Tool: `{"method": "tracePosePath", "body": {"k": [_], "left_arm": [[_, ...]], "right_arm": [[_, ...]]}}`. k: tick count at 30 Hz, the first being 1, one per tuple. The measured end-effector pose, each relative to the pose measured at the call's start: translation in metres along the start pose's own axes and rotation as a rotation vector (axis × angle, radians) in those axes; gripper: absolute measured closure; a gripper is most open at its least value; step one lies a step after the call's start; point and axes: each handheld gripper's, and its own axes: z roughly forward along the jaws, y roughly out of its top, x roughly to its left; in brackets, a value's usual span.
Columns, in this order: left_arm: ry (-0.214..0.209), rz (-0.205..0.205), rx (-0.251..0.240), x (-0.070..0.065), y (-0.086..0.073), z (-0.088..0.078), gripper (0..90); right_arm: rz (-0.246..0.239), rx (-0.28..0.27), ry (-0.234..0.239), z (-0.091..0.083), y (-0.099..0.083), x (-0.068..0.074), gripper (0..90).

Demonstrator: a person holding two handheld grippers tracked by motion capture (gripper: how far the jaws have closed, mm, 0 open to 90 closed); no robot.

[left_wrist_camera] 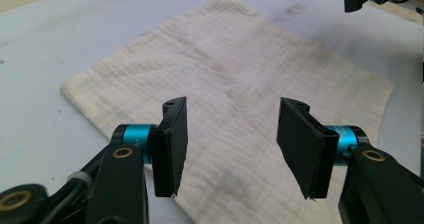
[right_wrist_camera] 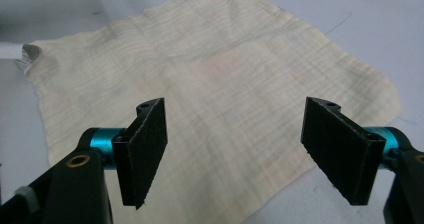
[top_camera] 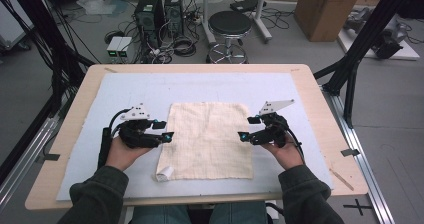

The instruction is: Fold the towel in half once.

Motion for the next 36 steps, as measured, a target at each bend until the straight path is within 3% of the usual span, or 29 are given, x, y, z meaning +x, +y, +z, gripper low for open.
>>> {"method": "tracePosePath", "body": {"k": [7, 10, 14, 18, 21, 27, 32, 36], "left_arm": [[0.028, -0.042, -0.022, 0.016, 0.006, 0.005, 48.1], [0.028, -0.062, 0.003, 0.023, 0.012, 0.008, 48.9], [0.056, -0.069, -0.027, 0.032, 0.021, 0.012, 50.9], [0.09, -0.079, -0.01, 0.045, 0.026, 0.02, 51.8], [0.119, -0.096, -0.014, 0.054, 0.029, 0.028, 53.3], [0.191, -0.075, 0.008, 0.068, 0.039, 0.046, 57.2], [0.247, -0.097, 0.04, 0.081, 0.04, 0.069, 58.0], [0.266, -0.126, 0.076, 0.09, 0.034, 0.084, 59.2]], "right_arm": [[0.004, -0.002, -0.018, 0.001, 0.015, -0.014, 28.8], [0.001, 0.008, -0.027, 0.002, 0.022, -0.022, 30.2], [-0.007, 0.019, -0.042, 0.006, 0.032, -0.034, 36.1], [0.027, 0.006, -0.065, 0.011, 0.04, -0.05, 44.2], [0.046, -0.009, -0.088, 0.016, 0.041, -0.061, 49.7], [0.093, -0.003, -0.126, 0.028, 0.036, -0.077, 53.5], [0.148, 0.008, -0.155, 0.039, 0.031, -0.09, 53.5], [0.158, 0.028, -0.184, 0.046, 0.027, -0.096, 55.3]]}}
